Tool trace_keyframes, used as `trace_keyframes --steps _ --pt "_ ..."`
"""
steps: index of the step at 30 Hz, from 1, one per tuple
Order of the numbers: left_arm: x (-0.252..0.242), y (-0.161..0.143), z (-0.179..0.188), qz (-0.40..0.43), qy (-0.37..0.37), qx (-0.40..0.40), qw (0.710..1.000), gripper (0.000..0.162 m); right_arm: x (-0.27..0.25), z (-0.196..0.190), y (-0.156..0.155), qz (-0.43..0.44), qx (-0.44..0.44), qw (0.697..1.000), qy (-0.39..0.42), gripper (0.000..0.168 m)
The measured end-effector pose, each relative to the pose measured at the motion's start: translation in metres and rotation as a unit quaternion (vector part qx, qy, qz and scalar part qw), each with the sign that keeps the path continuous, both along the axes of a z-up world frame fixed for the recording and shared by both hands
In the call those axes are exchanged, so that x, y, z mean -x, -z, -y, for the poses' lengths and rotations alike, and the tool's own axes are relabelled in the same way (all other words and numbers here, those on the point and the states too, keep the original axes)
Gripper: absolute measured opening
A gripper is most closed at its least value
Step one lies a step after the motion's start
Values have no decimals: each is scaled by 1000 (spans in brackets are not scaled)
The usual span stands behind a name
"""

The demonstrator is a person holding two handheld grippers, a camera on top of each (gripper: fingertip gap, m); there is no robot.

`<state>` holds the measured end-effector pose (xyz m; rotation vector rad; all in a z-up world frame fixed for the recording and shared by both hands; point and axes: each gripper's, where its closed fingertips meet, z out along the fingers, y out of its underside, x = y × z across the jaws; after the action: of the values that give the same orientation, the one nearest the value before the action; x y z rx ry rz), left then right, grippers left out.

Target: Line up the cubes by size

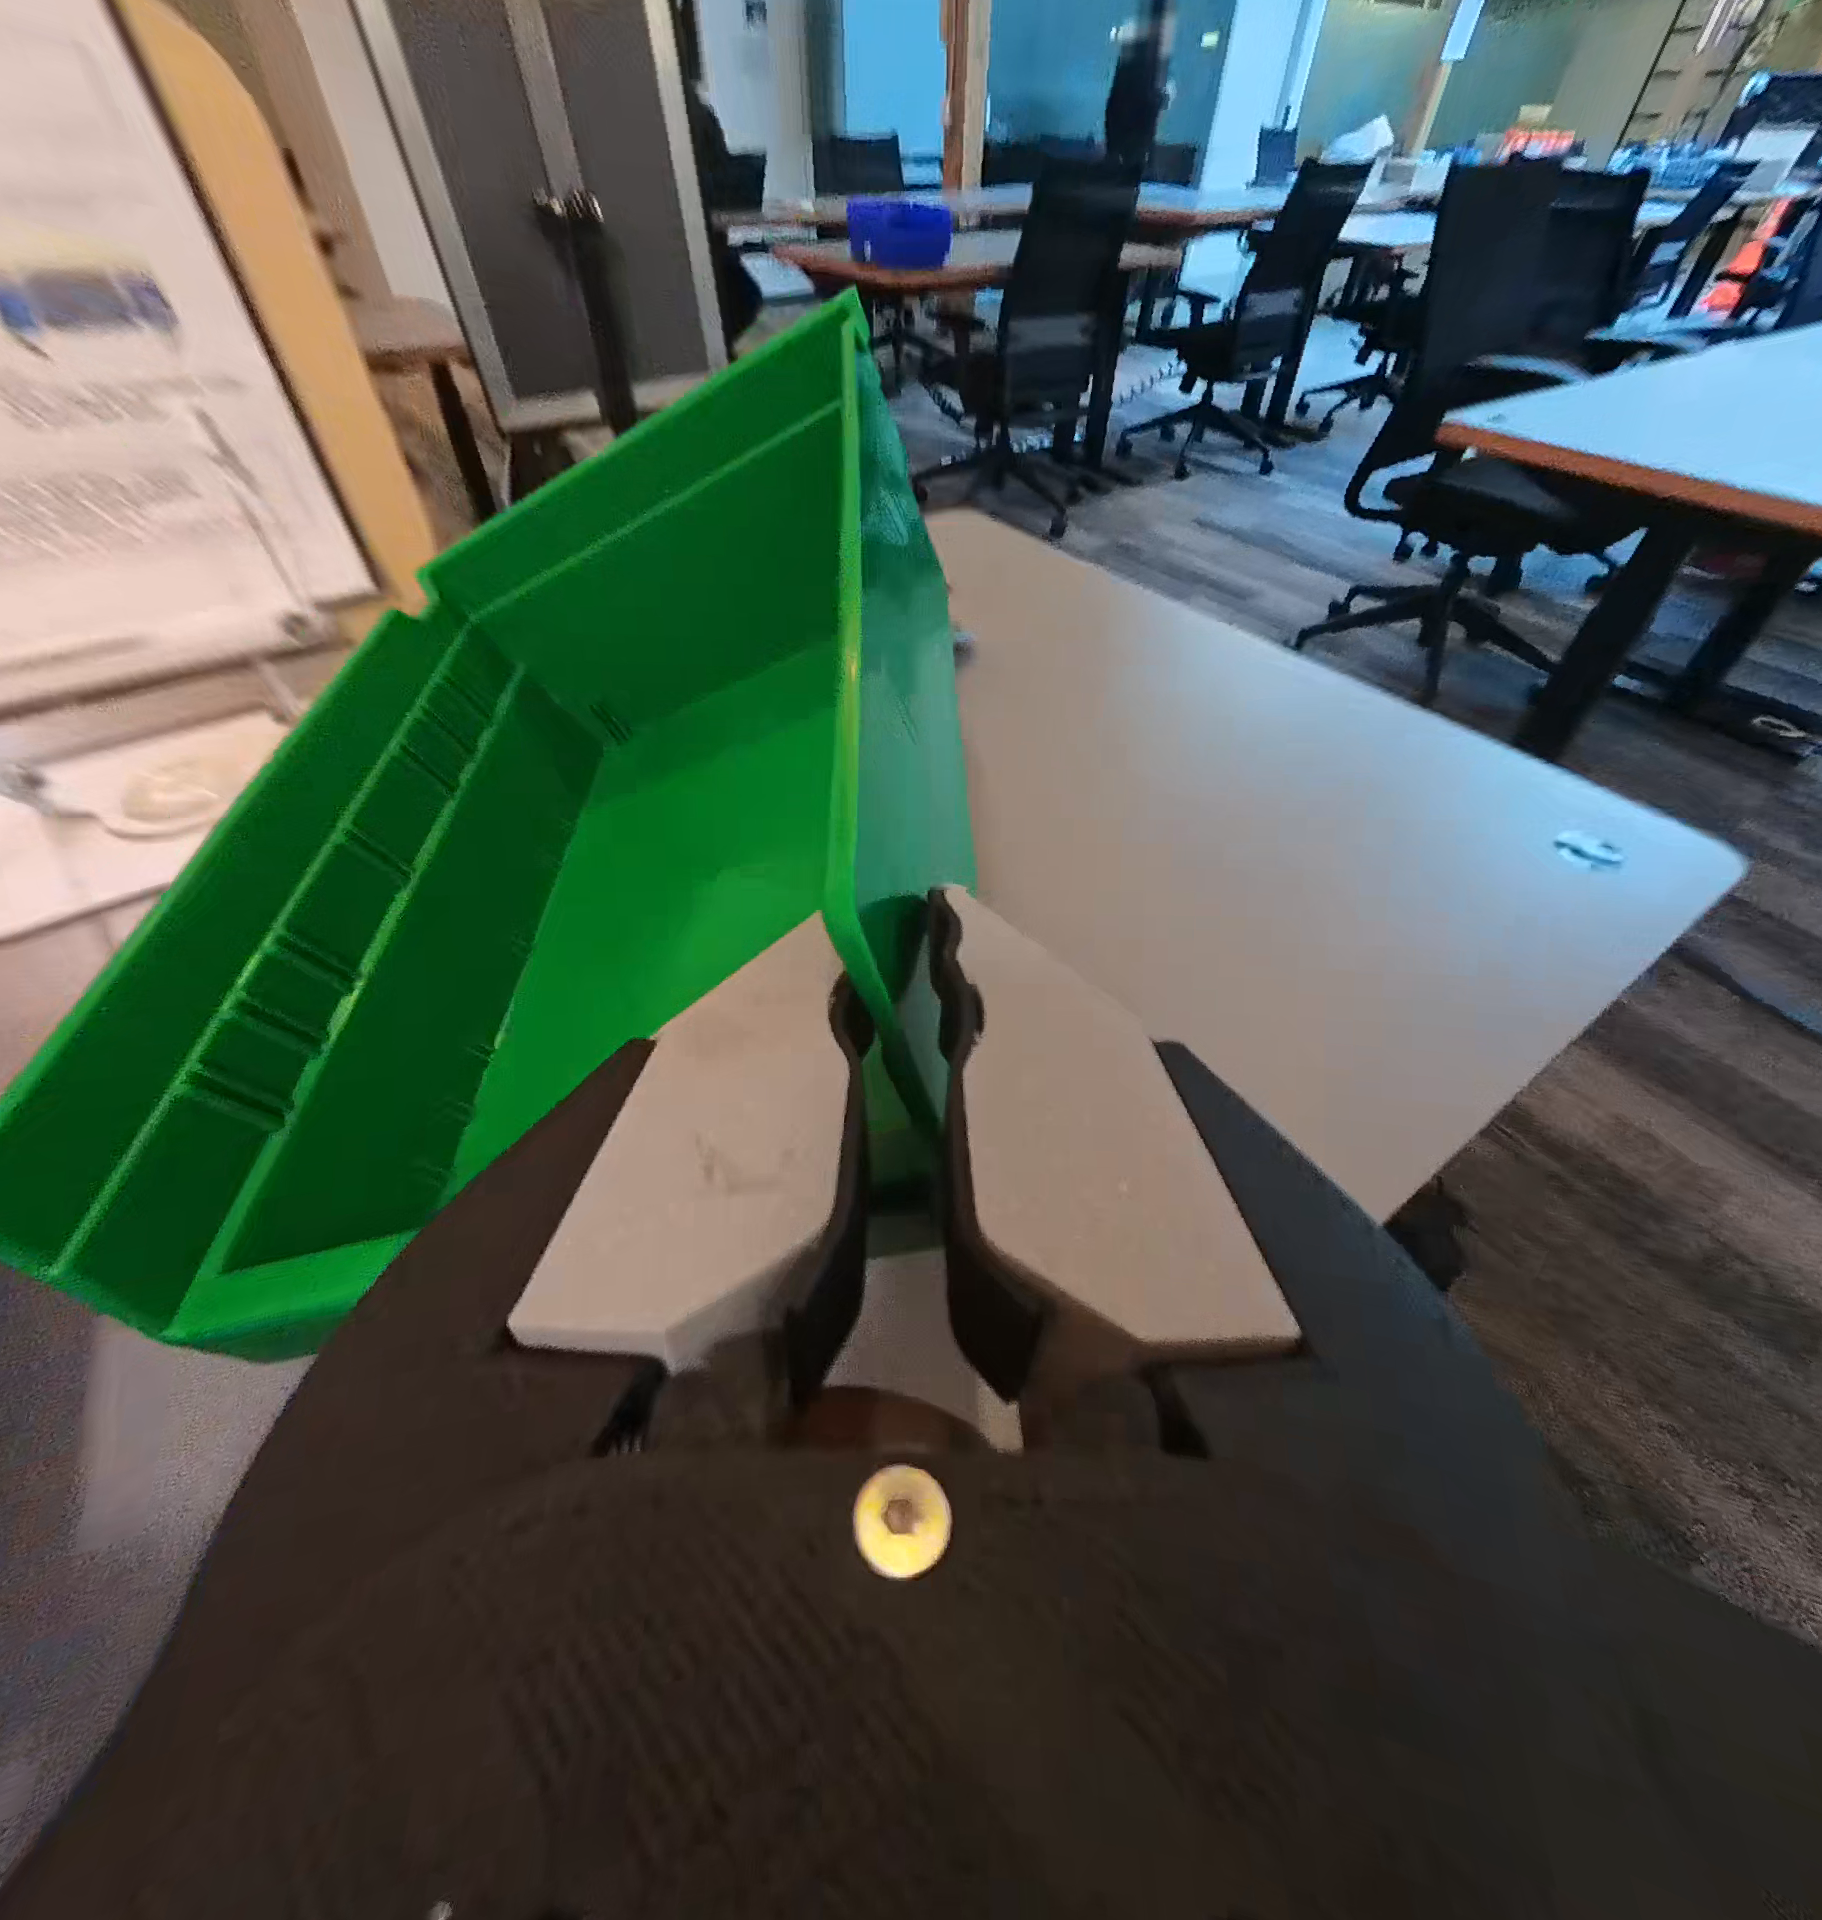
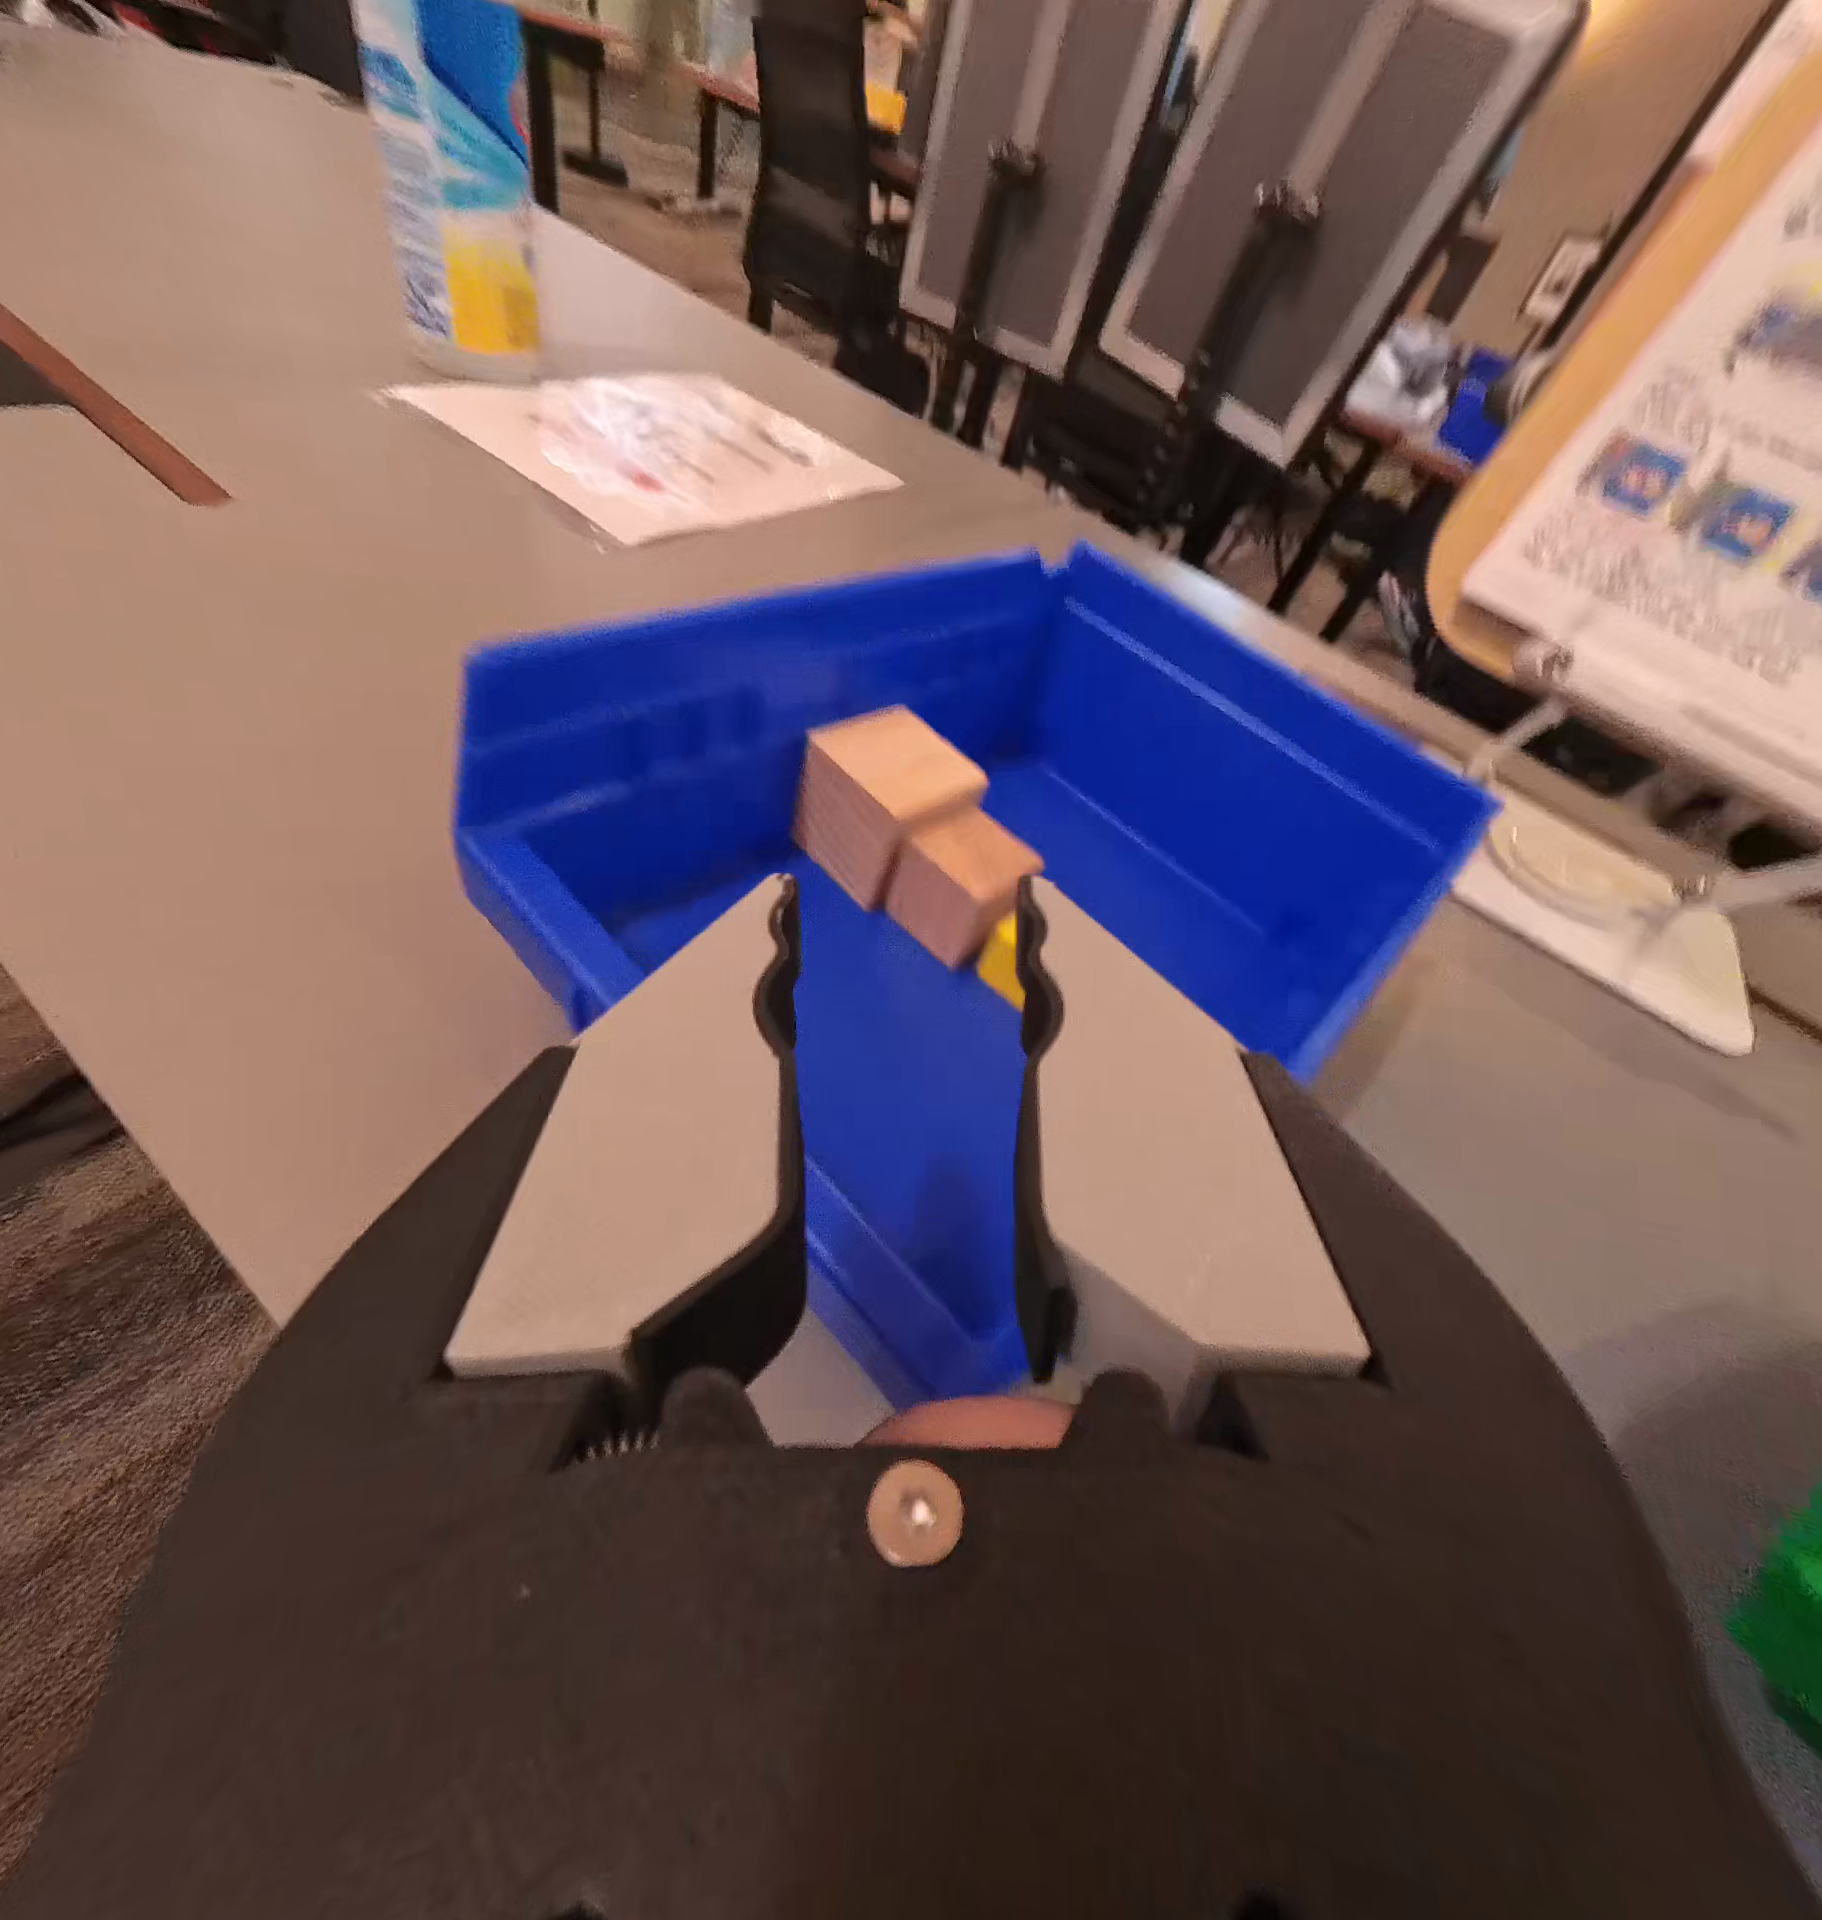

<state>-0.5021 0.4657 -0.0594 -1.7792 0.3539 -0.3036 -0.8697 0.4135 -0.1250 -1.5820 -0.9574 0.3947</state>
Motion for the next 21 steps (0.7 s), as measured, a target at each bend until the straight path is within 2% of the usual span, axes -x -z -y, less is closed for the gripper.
trace_keyframes --steps 2,4,5,8,9,11,12,14,16,17,19,21 --pt "-21 44 -16 -35 -13 34 999 4 -21 -7 13 -11 25 1000 0 13" --pt "-35 85 -28 -53 -28 82 995 3 -38 -12 18 -31 28 999 7 5" --pt "-37 96 -34 -51 -47 96 993 2 -43 -13 20 -35 32 999 8 8" --pt "-41 109 -44 -82 -71 105 989 4 -55 -17 10 -56 26 998 11 44" --pt "-45 104 -43 -81 -68 102 989 18 -57 -16 3 -64 24 998 7 45" --pt "-55 80 -38 -70 -56 75 993 21 -59 -13 -11 -86 22 996 -2 47" --pt "-60 69 -32 -72 -46 71 994 29 -62 -14 -18 -90 21 996 0 49" --pt "-61 42 -14 -74 -31 54 995 31 -73 -24 -28 -79 12 996 25 49" --pt "-51 2 17 -26 0 5 1000 31 -90 -38 -28 -51 9 997 59 53" --pt "-38 -18 34 3 13 -21 1000 32 -100 -46 -22 -33 16 996 75 56" --pt "12 -49 65 50 6 -67 996 45 -127 -64 -6 -11 34 993 112 59" --pt "81 -62 88 78 -34 -96 992 48 -162 -75 0 -14 35 987 155 59"
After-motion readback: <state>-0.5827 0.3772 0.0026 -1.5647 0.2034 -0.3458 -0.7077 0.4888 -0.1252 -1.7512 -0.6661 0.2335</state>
